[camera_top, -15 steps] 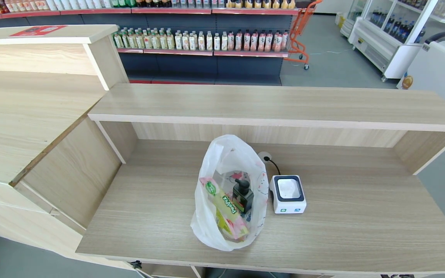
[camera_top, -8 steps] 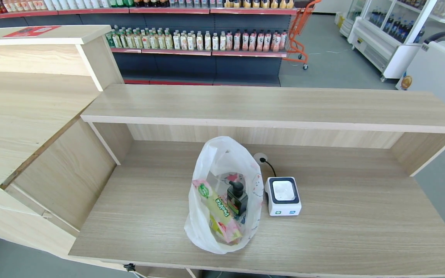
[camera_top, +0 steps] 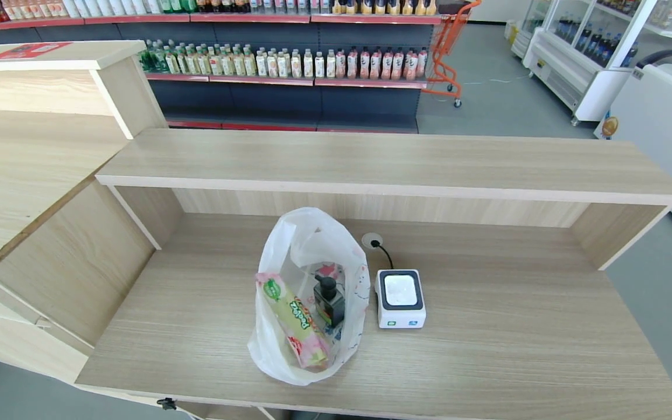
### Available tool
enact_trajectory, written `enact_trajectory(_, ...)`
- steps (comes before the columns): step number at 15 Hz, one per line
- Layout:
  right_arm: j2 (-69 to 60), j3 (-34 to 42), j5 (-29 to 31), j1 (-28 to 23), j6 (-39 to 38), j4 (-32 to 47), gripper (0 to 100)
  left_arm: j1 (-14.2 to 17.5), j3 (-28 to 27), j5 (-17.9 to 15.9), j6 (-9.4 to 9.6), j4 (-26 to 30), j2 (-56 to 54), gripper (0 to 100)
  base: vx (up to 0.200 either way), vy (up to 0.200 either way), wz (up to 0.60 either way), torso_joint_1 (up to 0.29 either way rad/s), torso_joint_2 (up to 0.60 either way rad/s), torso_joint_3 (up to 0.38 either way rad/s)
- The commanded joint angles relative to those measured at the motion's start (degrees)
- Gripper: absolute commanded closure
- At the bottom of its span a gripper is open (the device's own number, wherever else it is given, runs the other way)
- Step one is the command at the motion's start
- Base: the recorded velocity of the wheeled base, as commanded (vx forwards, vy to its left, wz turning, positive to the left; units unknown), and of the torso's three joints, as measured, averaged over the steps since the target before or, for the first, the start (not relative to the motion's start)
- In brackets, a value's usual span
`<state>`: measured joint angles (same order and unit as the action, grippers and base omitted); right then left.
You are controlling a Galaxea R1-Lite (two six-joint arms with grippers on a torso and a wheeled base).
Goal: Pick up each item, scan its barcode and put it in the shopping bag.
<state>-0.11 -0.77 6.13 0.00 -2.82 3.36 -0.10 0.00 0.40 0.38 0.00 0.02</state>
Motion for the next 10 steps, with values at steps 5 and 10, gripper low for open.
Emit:
enact_trajectory(5,0.2,0.0,0.0,0.0,-0.1,0.0,100,0.0,0.0,0.0,-0.11,0.0,0.1,0,0.12,0.0,0.0,0.0,0.0,0.0)
enact_trajectory(10,0.2,0.0,0.0,0.0,0.0,0.0,100,0.0,0.0,0.0,-0.11,0.0,0.1,0,0.0,0.0,0.0,0.0,0.0,0.0)
